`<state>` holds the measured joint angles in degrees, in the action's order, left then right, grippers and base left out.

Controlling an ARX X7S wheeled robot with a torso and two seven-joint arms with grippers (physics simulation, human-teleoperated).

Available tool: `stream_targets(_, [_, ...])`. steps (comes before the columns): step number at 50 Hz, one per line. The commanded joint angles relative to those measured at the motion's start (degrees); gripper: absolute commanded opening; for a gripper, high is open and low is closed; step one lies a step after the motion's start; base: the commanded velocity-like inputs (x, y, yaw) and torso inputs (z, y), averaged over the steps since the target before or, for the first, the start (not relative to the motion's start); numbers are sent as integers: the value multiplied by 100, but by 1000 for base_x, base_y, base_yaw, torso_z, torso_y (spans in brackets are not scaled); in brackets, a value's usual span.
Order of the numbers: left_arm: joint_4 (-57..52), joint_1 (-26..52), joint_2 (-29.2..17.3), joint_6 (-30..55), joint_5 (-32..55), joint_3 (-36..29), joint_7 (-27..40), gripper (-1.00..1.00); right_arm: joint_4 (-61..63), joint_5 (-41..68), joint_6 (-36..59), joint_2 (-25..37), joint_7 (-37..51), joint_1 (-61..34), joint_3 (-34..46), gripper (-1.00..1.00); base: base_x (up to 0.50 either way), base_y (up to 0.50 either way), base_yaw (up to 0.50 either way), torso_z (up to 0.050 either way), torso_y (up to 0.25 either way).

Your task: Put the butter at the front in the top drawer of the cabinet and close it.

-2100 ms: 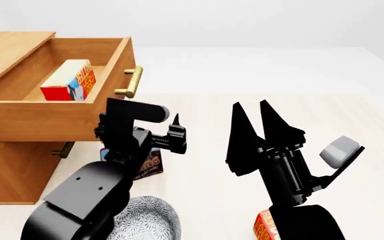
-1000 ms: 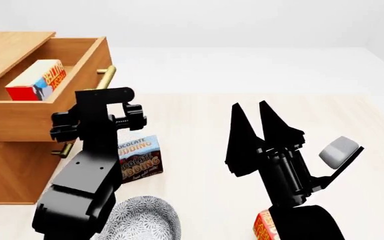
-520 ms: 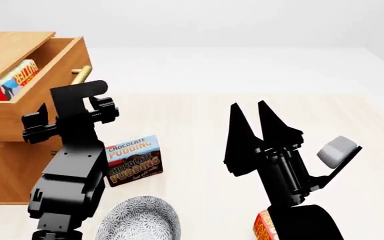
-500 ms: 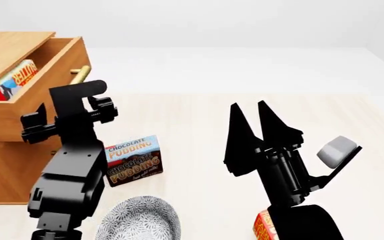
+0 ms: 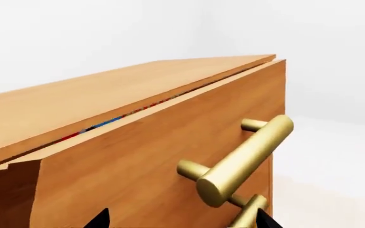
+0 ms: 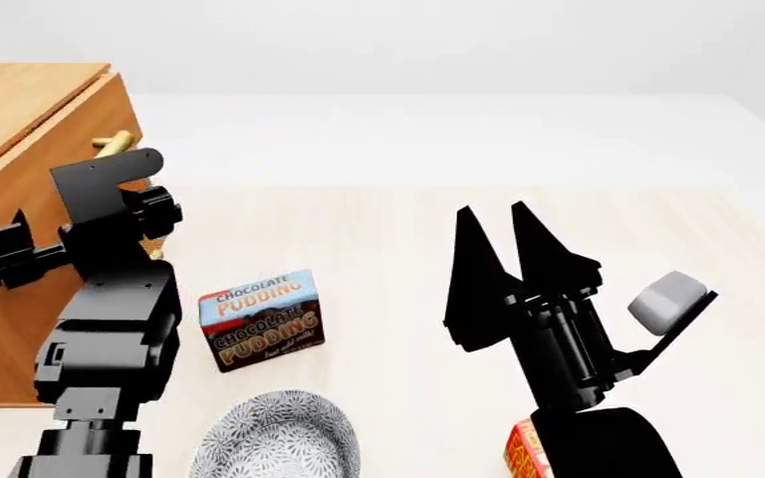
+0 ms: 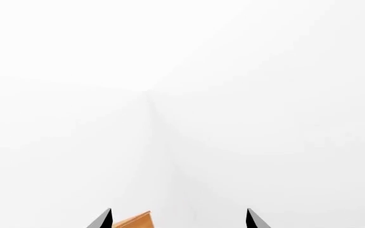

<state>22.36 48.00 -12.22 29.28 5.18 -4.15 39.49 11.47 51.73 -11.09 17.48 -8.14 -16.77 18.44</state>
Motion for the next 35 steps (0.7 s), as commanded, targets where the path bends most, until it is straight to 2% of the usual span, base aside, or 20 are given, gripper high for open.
stream_targets(1, [652, 347, -173, -148, -265, 112, 273, 100, -23, 27, -35, 14, -25, 30, 0, 100, 0, 0, 0, 0, 0])
stream_targets(12, [999, 597, -293, -202, -340, 174, 442, 100, -24, 29, -43, 22, -9, 25, 12, 100, 0, 0, 0, 0, 0])
stream_targets(22, [722, 482, -323, -107, -318, 185, 444, 100, 6, 35, -50, 45, 9, 36, 18, 100, 2, 3, 3, 0, 0])
stream_targets(26, [-8, 87, -276, 80, -207, 189, 350, 100, 5, 29, -49, 45, 16, 28, 27, 100, 0, 2, 2, 0, 0])
stream_targets(35, [-2872, -1161, -140, 970, 517, 61, -274, 100, -16, 5, -39, 35, 18, 3, 69, 100, 0, 0, 0, 0, 0])
